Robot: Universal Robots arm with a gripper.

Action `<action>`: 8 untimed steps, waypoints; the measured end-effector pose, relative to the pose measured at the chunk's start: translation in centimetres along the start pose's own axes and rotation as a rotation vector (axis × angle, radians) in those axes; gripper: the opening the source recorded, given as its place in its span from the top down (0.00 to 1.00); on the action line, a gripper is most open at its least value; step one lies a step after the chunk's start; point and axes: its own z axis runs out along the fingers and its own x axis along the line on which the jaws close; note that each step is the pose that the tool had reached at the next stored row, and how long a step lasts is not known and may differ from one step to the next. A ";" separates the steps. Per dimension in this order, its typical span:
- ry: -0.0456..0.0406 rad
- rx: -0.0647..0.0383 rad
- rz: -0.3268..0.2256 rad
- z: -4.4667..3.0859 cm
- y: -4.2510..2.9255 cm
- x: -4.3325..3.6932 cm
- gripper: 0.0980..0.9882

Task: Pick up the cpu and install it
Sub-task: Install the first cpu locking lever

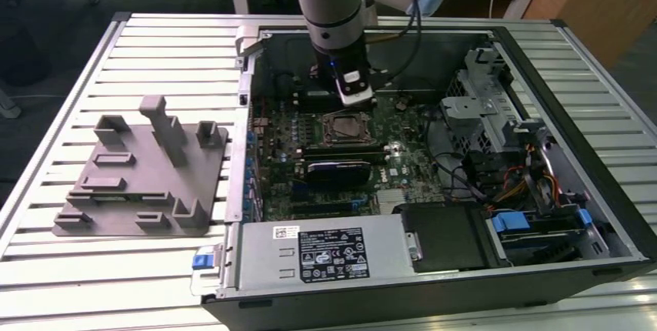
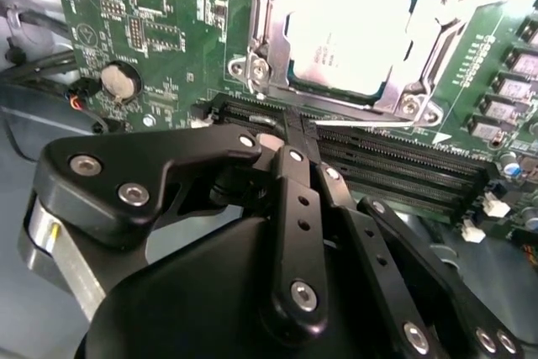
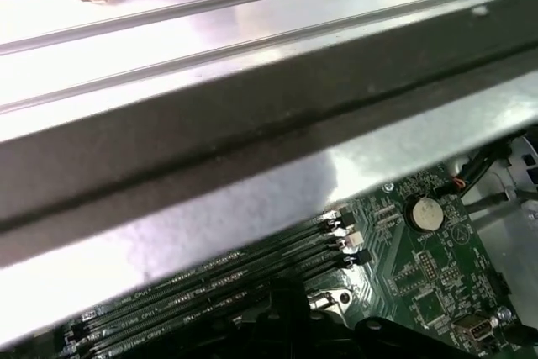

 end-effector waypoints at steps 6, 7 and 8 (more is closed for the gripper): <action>-0.0082 0.009 0.023 0.20 0.01 0.16 0.99; -0.0108 0.013 0.027 0.24 0.00 0.17 0.99; -0.0133 0.017 0.030 0.28 -0.01 0.18 0.99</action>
